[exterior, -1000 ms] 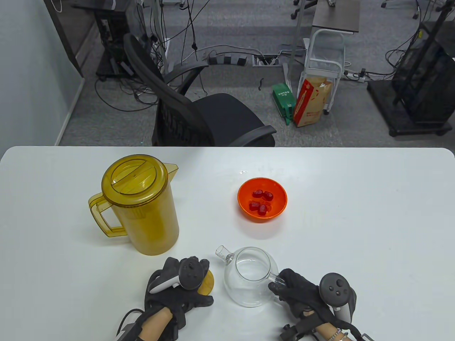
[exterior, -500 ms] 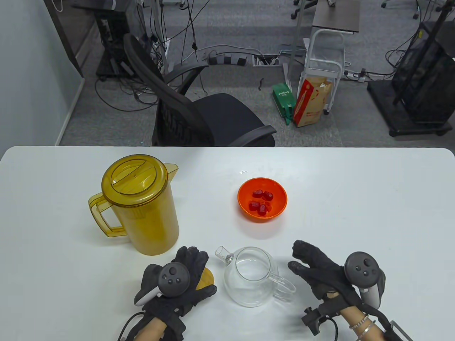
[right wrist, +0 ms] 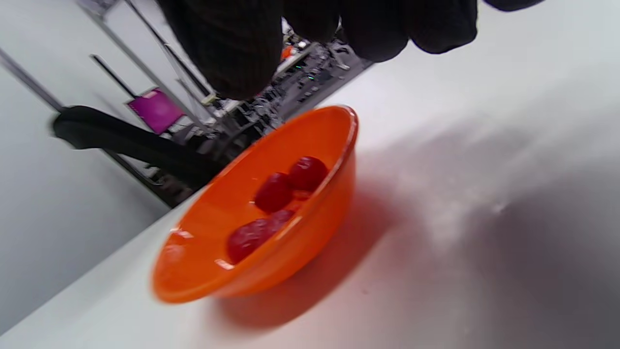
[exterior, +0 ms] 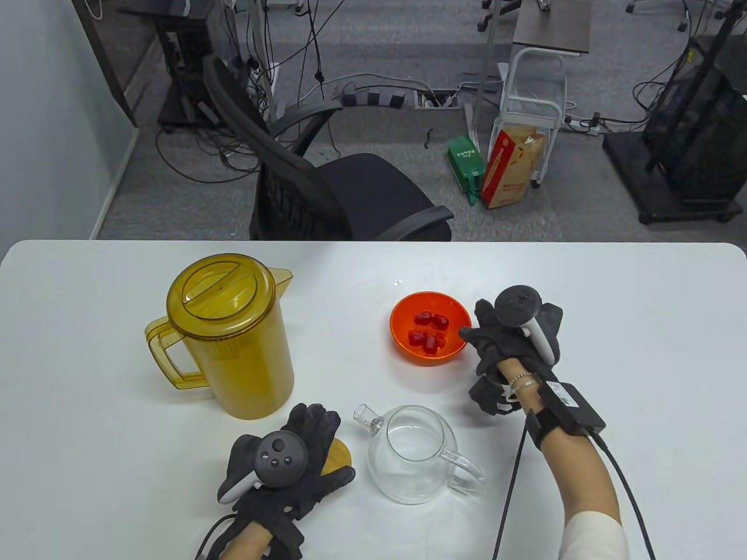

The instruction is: Make wolfberry and red date tea

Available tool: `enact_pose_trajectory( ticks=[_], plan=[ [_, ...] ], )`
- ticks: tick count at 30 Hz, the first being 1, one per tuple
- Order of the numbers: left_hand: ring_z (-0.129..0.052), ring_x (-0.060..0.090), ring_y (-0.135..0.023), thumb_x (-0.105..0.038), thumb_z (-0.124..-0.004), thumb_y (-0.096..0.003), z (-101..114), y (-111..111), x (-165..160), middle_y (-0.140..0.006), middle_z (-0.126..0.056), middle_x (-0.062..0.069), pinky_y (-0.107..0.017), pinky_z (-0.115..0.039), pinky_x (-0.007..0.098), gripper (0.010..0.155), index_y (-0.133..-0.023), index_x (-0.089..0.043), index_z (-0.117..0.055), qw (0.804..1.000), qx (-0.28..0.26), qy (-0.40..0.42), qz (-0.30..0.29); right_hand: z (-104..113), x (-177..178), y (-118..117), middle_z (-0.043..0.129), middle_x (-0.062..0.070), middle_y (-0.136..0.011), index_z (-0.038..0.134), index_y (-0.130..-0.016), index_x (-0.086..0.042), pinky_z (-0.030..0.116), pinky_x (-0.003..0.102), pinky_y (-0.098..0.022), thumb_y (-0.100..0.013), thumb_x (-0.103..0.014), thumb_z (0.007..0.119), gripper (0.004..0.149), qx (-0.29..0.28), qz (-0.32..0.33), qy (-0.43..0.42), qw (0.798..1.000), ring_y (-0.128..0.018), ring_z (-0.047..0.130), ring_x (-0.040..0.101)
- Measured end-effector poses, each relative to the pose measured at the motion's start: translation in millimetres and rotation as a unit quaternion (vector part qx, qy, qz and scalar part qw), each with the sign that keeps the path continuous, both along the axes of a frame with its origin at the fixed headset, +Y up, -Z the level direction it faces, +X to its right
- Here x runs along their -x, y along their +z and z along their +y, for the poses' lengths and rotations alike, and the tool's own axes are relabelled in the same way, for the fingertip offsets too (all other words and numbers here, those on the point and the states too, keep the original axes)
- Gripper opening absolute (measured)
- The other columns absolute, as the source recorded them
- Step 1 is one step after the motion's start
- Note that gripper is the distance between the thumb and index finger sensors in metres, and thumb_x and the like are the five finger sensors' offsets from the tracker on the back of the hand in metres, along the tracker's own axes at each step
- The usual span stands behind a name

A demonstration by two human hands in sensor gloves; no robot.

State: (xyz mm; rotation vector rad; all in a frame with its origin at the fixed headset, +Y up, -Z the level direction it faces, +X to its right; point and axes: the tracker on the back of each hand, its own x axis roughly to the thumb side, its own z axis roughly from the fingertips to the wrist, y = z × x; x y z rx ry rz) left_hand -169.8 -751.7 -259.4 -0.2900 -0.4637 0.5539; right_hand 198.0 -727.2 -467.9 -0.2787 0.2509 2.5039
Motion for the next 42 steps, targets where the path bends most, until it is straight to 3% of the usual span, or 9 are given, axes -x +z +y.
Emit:
enact_pose_trajectory(
  ticks=[4,7,10,16,19,23,27,33,42],
  plan=[
    [-0.003,0.046,-0.104,-0.057,-0.069,-0.0574,0.4,0.3,0.3,-0.118,-0.011,0.023,-0.071,-0.021,0.064,0.087,-0.112,-0.012,-0.018,1.0,0.003,0.0,0.003,-23.3,-1.6,-21.5,0.066,0.03,-0.105,0.048,-0.112,-0.003,0.059,0.065,-0.061,-0.053,-0.039,0.083,0.077,0.037,-0.052,-0.008,0.998,-0.086,0.071,0.054],
    [-0.003,0.046,-0.104,-0.057,-0.069,-0.0575,0.3,0.6,-0.8,-0.118,-0.011,0.023,-0.071,-0.021,0.064,0.087,-0.112,-0.012,-0.018,1.0,0.003,-0.004,0.001,-37.7,-0.1,-28.5,0.08,0.032,-0.089,0.054,-0.109,0.001,0.065,0.062,-0.053,-0.055,-0.038,0.08,0.072,0.066,-0.098,-0.045,0.992,-0.068,0.08,0.053],
    [-0.003,0.046,-0.104,-0.057,-0.069,-0.0573,0.5,1.1,-1.8,-0.118,-0.011,0.023,-0.071,-0.021,0.064,0.087,-0.112,-0.012,-0.018,1.0,0.0,-0.009,-0.002,-42.5,0.3,-33.3,0.093,0.023,-0.069,0.068,-0.1,0.003,0.074,0.055,-0.041,-0.055,-0.035,0.08,0.06,0.062,-0.113,-0.056,0.99,-0.049,0.091,0.042],
    [-0.002,0.046,-0.104,-0.057,-0.069,-0.0574,-0.5,-0.1,0.8,-0.118,-0.011,0.023,-0.071,-0.021,0.064,0.087,-0.112,-0.012,-0.018,1.0,0.011,0.009,-0.001,-38.6,2.8,-30.5,0.094,0.022,-0.055,0.076,-0.088,0.008,0.078,0.048,-0.031,-0.054,-0.028,0.082,0.049,0.032,-0.107,-0.074,0.991,-0.036,0.093,0.033],
    [-0.002,0.046,-0.104,-0.057,-0.069,-0.0574,-1.1,0.2,0.8,-0.118,-0.011,0.023,-0.072,-0.021,0.064,0.087,-0.112,-0.012,-0.018,1.0,0.01,0.002,-0.005,-26.5,5.3,-23.7,0.092,0.026,-0.051,0.077,-0.083,0.011,0.078,0.049,-0.027,-0.053,-0.025,0.083,0.047,-0.006,-0.091,-0.097,0.991,-0.031,0.093,0.034],
    [-0.002,0.046,-0.104,-0.056,-0.069,-0.0573,-1.2,0.1,2.2,-0.118,-0.011,0.022,-0.072,-0.021,0.064,0.086,-0.111,-0.012,-0.018,1.0,0.009,0.002,-0.001,2.5,12.5,-9.5,0.092,0.027,-0.049,0.08,-0.081,0.009,0.079,0.048,-0.025,-0.052,-0.025,0.084,0.045,-0.054,-0.021,-0.047,0.997,-0.028,0.094,0.032],
    [-0.002,0.046,-0.104,-0.057,-0.069,-0.0572,-1.3,0.3,1.8,-0.118,-0.011,0.022,-0.072,-0.021,0.064,0.087,-0.112,-0.012,-0.018,1.0,0.006,-0.003,-0.003,44.9,19.2,16.7,0.093,0.026,-0.047,0.08,-0.08,0.009,0.08,0.046,-0.023,-0.052,-0.025,0.084,0.045,-0.102,0.03,-0.041,0.993,-0.027,0.095,0.031],
    [-0.002,0.046,-0.104,-0.056,-0.069,-0.0574,-1.7,0.7,0.8,-0.118,-0.011,0.022,-0.072,-0.02,0.064,0.087,-0.112,-0.012,-0.018,1.0,0.008,-0.006,-0.005,88.5,21.1,56.5,0.094,0.025,-0.047,0.081,-0.08,0.008,0.081,0.046,-0.023,-0.051,-0.025,0.085,0.044,-0.149,0.059,-0.065,0.985,-0.026,0.095,0.031],
    [-0.002,0.046,-0.104,-0.056,-0.069,-0.0572,-3.3,1.3,-0.4,-0.118,-0.012,0.022,-0.072,-0.02,0.063,0.086,-0.111,-0.012,-0.018,1.0,0.009,-0.01,-0.009,96.1,18.8,110.2,0.094,0.026,-0.052,0.08,-0.083,0.004,0.081,0.048,-0.026,-0.051,-0.025,0.086,0.043,-0.181,0.083,-0.094,0.976,-0.031,0.096,0.034]
  ],
)
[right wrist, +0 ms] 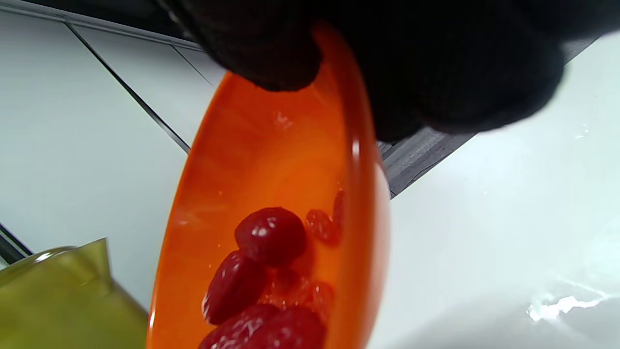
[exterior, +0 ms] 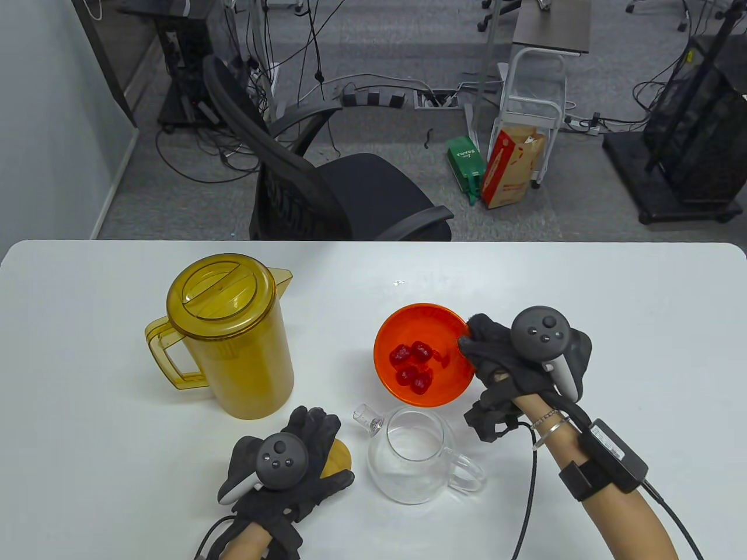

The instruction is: Make wolfberry and red date tea

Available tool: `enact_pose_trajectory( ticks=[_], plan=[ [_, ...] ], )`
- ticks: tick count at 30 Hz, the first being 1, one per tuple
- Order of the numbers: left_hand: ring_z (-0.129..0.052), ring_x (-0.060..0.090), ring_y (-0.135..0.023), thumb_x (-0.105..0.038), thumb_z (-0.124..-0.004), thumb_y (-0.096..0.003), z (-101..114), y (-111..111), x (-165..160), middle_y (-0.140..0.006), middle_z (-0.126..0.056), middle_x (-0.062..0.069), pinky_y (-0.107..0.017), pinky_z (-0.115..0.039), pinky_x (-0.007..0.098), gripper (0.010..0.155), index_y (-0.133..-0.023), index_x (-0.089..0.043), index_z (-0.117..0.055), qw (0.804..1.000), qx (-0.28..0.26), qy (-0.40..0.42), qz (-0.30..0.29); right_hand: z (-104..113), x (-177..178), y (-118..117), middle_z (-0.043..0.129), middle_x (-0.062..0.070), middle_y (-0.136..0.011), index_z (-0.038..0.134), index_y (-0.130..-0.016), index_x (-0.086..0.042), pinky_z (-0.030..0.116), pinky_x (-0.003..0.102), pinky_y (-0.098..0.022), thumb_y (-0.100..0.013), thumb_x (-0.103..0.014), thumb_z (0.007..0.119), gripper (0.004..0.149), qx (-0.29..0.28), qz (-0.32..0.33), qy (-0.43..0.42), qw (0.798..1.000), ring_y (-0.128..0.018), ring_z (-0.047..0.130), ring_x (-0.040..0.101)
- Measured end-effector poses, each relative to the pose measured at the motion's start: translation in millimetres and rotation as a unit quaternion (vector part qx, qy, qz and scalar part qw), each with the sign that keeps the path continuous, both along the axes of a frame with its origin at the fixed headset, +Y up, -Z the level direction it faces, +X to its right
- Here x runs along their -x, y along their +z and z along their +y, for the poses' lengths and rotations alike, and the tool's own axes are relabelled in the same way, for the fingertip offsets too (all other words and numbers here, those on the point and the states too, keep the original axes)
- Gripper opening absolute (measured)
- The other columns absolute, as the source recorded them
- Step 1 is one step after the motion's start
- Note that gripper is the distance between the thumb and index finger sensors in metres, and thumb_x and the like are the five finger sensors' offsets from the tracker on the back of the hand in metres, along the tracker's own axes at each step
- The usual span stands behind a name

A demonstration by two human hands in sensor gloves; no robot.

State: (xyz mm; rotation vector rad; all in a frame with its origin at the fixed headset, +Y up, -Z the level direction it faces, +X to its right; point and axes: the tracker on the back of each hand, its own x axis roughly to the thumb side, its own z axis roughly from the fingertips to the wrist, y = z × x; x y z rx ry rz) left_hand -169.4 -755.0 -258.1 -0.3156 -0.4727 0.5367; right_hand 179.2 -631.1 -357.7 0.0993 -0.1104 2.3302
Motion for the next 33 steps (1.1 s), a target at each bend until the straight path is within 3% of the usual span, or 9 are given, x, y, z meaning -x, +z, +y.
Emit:
enact_pose_trajectory(
  ticks=[15,33],
  plan=[
    [-0.002,0.045,-0.104,-0.056,-0.069,-0.0572,-1.0,0.3,-0.3,-0.118,-0.012,0.022,-0.072,-0.02,0.063,0.086,-0.112,-0.013,-0.019,1.0,0.005,-0.001,0.003,-0.5,8.7,53.1,0.097,0.024,-0.063,0.08,-0.082,-0.003,0.088,0.046,-0.027,-0.051,-0.025,0.086,0.039,-0.127,0.031,0.048,0.99,-0.038,0.102,0.038],
    [-0.001,0.045,-0.104,-0.056,-0.069,-0.0572,-2.1,-0.3,0.4,-0.118,-0.012,0.022,-0.072,-0.02,0.063,0.086,-0.112,-0.013,-0.019,1.0,0.008,-0.001,0.005,-1.1,21.0,71.9,0.09,0.027,-0.077,0.077,-0.084,-0.002,0.087,0.054,-0.038,-0.051,-0.017,0.084,0.037,-0.207,0.113,0.031,0.971,-0.055,0.099,0.047]
  ],
)
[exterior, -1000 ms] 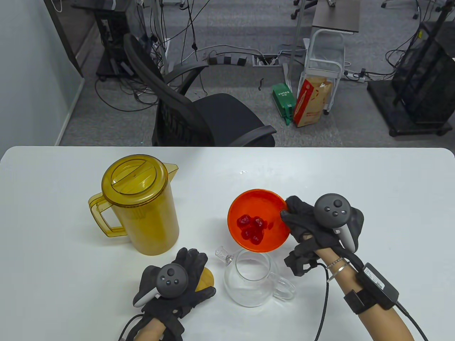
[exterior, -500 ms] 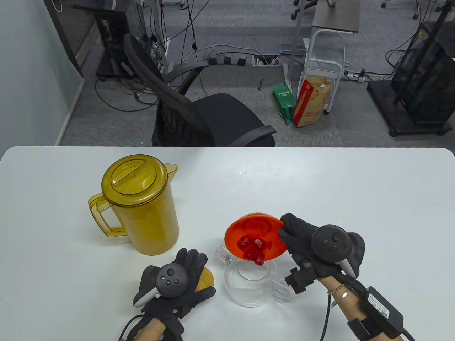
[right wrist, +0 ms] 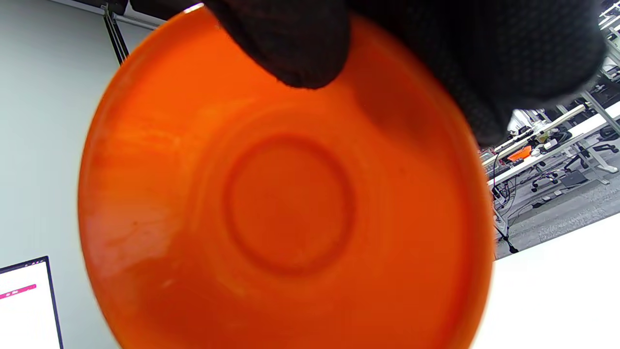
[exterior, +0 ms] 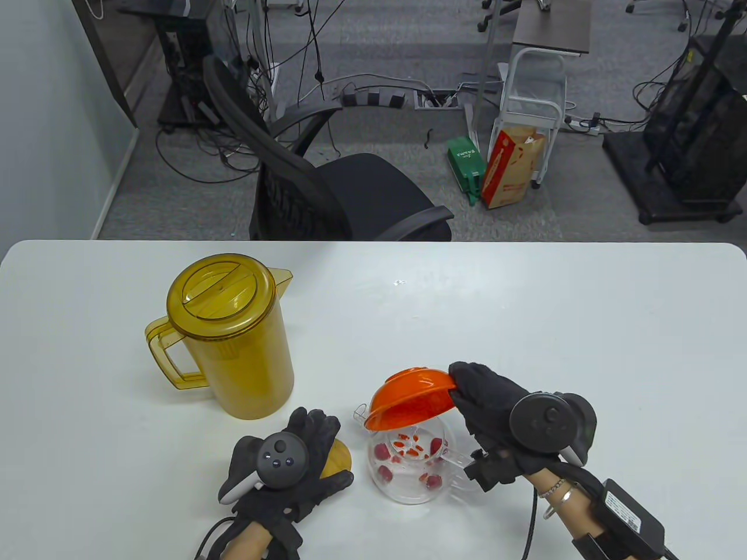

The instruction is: Make wolfberry and red date tea

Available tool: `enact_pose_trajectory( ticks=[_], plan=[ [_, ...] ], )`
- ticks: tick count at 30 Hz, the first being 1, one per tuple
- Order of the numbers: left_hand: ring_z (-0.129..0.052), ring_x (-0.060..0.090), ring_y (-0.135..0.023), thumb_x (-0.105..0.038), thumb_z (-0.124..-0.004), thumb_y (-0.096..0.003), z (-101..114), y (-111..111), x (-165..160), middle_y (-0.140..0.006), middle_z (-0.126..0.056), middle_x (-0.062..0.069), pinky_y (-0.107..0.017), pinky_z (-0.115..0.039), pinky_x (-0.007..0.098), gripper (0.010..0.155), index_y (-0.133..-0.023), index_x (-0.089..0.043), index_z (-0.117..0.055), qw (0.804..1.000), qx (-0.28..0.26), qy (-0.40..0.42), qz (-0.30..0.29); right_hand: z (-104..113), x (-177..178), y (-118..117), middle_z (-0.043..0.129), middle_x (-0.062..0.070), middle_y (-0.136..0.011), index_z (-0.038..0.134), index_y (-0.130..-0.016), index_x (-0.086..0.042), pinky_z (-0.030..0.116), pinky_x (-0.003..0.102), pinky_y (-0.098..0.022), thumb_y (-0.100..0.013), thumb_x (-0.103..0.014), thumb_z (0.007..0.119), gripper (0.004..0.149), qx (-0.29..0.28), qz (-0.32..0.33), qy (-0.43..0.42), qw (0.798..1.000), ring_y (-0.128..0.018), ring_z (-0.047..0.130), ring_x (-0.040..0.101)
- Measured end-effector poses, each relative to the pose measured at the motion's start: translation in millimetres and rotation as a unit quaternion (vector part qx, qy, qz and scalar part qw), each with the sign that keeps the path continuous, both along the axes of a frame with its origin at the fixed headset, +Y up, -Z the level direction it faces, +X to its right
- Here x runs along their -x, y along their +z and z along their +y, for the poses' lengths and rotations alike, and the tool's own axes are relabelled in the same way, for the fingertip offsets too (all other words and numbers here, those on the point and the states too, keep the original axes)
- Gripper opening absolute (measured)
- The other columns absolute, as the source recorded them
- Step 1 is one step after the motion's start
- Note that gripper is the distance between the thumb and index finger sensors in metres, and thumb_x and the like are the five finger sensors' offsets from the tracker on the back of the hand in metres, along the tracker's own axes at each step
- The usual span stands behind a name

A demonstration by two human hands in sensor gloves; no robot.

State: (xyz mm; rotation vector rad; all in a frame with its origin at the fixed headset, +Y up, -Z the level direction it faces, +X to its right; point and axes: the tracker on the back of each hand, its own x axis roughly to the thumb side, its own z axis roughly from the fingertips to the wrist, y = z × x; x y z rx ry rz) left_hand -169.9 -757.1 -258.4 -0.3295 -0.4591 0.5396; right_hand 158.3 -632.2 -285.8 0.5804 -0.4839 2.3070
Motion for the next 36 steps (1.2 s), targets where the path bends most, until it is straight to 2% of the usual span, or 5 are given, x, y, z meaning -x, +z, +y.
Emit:
enact_pose_trajectory(
  ticks=[10,18,23,29,36],
  plan=[
    [-0.001,0.045,-0.104,-0.056,-0.069,-0.0572,-0.7,-0.2,-0.1,-0.118,-0.012,0.022,-0.072,-0.019,0.063,0.086,-0.112,-0.013,-0.019,1.0,0.002,-0.002,0.001,-3.6,-2.2,-6.3,0.09,0.028,-0.075,0.077,-0.084,-0.001,0.088,0.054,-0.036,-0.051,-0.017,0.085,0.038,0.02,0.005,-0.022,1.0,-0.052,0.099,0.047],
    [-0.001,0.044,-0.104,-0.056,-0.069,-0.0573,-1.3,-0.7,0.0,-0.118,-0.012,0.022,-0.072,-0.019,0.062,0.086,-0.112,-0.013,-0.019,1.0,0.005,-0.001,0.001,-5.3,-14.1,-30.1,0.09,0.029,-0.074,0.075,-0.085,0.001,0.088,0.052,-0.033,-0.052,-0.018,0.083,0.038,0.091,-0.008,-0.079,0.993,-0.049,0.1,0.046],
    [-0.001,0.044,-0.104,-0.056,-0.069,-0.0574,-1.5,-0.7,-0.1,-0.118,-0.012,0.022,-0.072,-0.019,0.062,0.086,-0.112,-0.012,-0.019,1.0,0.009,0.0,0.001,-10.4,-33.6,-58.6,0.089,0.03,-0.072,0.074,-0.085,0.002,0.088,0.051,-0.03,-0.053,-0.018,0.083,0.039,0.188,-0.039,-0.189,0.963,-0.045,0.1,0.045],
    [-0.001,0.044,-0.104,-0.056,-0.069,-0.0573,-0.6,-0.6,-0.7,-0.118,-0.012,0.022,-0.072,-0.019,0.062,0.086,-0.112,-0.013,-0.019,1.0,0.006,0.001,-0.001,-37.5,-54.4,-94.7,0.087,0.032,-0.072,0.07,-0.087,0.004,0.089,0.048,-0.028,-0.054,-0.018,0.081,0.041,0.283,-0.116,-0.273,0.912,-0.043,0.099,0.044],
    [0.0,0.044,-0.104,-0.056,-0.069,-0.0576,-1.5,-1.2,-0.5,-0.118,-0.012,0.022,-0.072,-0.019,0.062,0.086,-0.112,-0.012,-0.019,1.0,0.016,0.0,0.001,-82.3,-61.8,-130.3,0.088,0.035,-0.069,0.069,-0.088,0.007,0.09,0.046,-0.024,-0.055,-0.018,0.08,0.043,0.368,-0.193,-0.262,0.871,-0.038,0.101,0.043]
  ],
)
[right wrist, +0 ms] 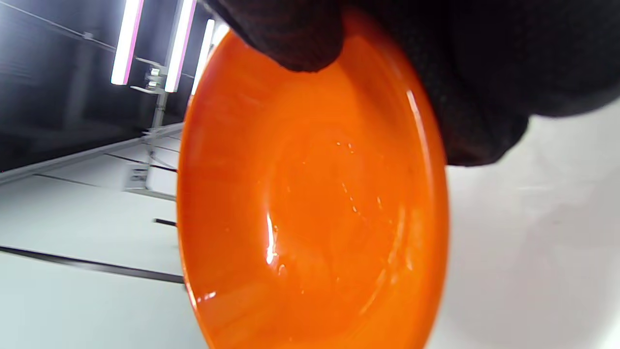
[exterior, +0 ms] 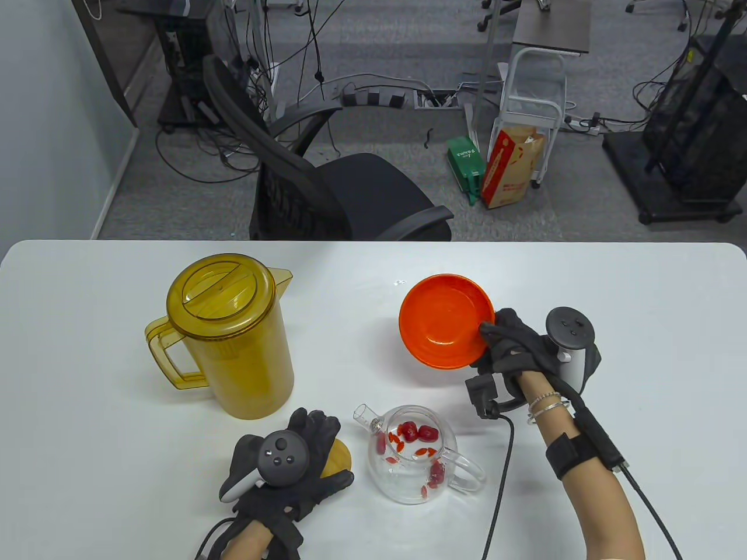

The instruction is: Make wolfberry and red date tea

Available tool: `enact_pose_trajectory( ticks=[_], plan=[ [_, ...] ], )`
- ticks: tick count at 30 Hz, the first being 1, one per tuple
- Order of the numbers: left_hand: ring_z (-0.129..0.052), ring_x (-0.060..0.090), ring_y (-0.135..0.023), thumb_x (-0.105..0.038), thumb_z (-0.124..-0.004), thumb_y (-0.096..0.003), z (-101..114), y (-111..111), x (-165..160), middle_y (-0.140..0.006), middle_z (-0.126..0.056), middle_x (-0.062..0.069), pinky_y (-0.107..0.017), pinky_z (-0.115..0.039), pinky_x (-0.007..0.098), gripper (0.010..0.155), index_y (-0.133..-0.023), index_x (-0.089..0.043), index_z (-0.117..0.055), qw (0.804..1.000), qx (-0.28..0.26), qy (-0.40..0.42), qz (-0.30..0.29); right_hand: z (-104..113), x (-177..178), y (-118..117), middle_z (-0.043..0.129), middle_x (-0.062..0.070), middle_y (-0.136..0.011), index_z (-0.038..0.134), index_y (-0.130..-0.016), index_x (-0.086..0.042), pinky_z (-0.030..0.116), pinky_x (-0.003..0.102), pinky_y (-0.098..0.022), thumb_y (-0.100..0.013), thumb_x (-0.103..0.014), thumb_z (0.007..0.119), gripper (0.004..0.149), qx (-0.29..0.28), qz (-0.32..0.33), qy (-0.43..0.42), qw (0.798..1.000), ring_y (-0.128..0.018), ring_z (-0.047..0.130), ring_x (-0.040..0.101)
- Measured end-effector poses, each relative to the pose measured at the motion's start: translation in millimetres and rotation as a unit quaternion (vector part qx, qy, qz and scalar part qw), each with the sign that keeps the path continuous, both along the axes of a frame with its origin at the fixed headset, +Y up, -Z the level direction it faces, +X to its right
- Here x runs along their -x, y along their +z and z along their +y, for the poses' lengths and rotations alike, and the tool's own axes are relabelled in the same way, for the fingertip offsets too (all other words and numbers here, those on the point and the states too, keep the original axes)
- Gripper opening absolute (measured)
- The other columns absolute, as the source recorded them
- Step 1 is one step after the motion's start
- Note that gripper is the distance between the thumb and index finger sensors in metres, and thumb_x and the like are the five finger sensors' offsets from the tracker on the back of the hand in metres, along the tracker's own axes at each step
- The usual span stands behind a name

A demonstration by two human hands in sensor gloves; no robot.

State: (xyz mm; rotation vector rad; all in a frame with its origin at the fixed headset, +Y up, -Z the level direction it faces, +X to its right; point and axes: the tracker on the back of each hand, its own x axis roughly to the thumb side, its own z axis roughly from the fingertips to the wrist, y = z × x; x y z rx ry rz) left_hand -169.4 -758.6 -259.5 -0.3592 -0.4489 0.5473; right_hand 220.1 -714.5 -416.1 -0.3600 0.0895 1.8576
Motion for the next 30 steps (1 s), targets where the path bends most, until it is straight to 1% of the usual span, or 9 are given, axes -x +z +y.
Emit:
enact_pose_trajectory(
  ticks=[3,8,13,18,22,25,28,30],
  plan=[
    [0.0,0.044,-0.104,-0.056,-0.069,-0.0575,-0.3,-0.6,0.4,-0.118,-0.012,0.022,-0.072,-0.019,0.062,0.086,-0.112,-0.012,-0.019,1.0,0.002,0.0,0.002,-18.5,2.0,-11.2,0.089,0.036,-0.066,0.07,-0.088,0.009,0.09,0.045,-0.021,-0.055,-0.018,0.081,0.044,0.031,-0.012,0.002,0.999,-0.036,0.102,0.042],
    [0.0,0.044,-0.104,-0.056,-0.069,-0.0575,-1.0,-1.3,0.6,-0.118,-0.012,0.022,-0.072,-0.019,0.062,0.086,-0.112,-0.013,-0.019,1.0,0.007,-0.001,0.004,-40.1,6.5,-27.6,0.092,0.036,-0.062,0.072,-0.087,0.012,0.09,0.043,-0.018,-0.054,-0.018,0.082,0.045,0.075,-0.024,0.01,0.997,-0.031,0.103,0.039],
    [0.0,0.044,-0.104,-0.056,-0.069,-0.0576,-1.2,-1.7,0.9,-0.118,-0.012,0.022,-0.072,-0.019,0.062,0.086,-0.112,-0.012,-0.019,1.0,0.009,-0.003,0.006,-58.1,12.8,-37.7,0.092,0.036,-0.06,0.072,-0.088,0.012,0.09,0.042,-0.016,-0.054,-0.018,0.082,0.047,0.108,-0.007,0.027,0.994,-0.029,0.103,0.037],
    [0.0,0.044,-0.104,-0.056,-0.069,-0.0575,-2.0,-2.2,0.7,-0.118,-0.012,0.022,-0.072,-0.019,0.062,0.086,-0.112,-0.013,-0.019,1.0,0.012,-0.005,0.004,-70.8,18.8,-44.9,0.092,0.036,-0.06,0.072,-0.088,0.014,0.09,0.042,-0.017,-0.055,-0.019,0.082,0.048,0.136,0.009,0.036,0.99,-0.029,0.103,0.036],
    [0.0,0.044,-0.104,-0.056,-0.069,-0.0576,-2.2,-2.5,0.7,-0.118,-0.012,0.022,-0.072,-0.018,0.062,0.086,-0.112,-0.012,-0.019,1.0,0.013,-0.006,0.004,-72.9,18.7,-47.2,0.093,0.035,-0.06,0.072,-0.089,0.014,0.089,0.042,-0.018,-0.055,-0.02,0.081,0.048,0.147,0.011,0.031,0.989,-0.03,0.102,0.035],
    [0.0,0.044,-0.104,-0.056,-0.069,-0.0575,-2.6,-2.5,0.8,-0.118,-0.012,0.022,-0.072,-0.018,0.062,0.086,-0.112,-0.012,-0.019,1.0,0.014,-0.005,0.004,-70.8,17.3,-46.1,0.094,0.034,-0.061,0.073,-0.092,0.011,0.089,0.043,-0.019,-0.055,-0.024,0.082,0.052,0.146,0.007,0.043,0.988,-0.032,0.102,0.037],
    [0.0,0.044,-0.104,-0.056,-0.069,-0.0574,-2.8,-2.5,0.9,-0.118,-0.012,0.022,-0.072,-0.019,0.062,0.086,-0.112,-0.013,-0.019,1.0,0.014,-0.005,0.004,-65.5,16.5,-43.5,0.091,0.037,-0.067,0.069,-0.097,0.01,0.088,0.048,-0.024,-0.054,-0.028,0.083,0.059,0.134,0.015,0.059,0.989,-0.039,0.101,0.041],
    [0.0,0.044,-0.104,-0.056,-0.069,-0.0575,-3.1,-2.6,1.0,-0.118,-0.012,0.022,-0.072,-0.019,0.062,0.086,-0.112,-0.012,-0.019,1.0,0.013,-0.005,0.004,-57.3,15.2,-39.6,0.088,0.037,-0.073,0.066,-0.1,0.009,0.086,0.051,-0.028,-0.055,-0.028,0.083,0.061,0.126,0.025,0.075,0.989,-0.044,0.099,0.044]
  ],
)
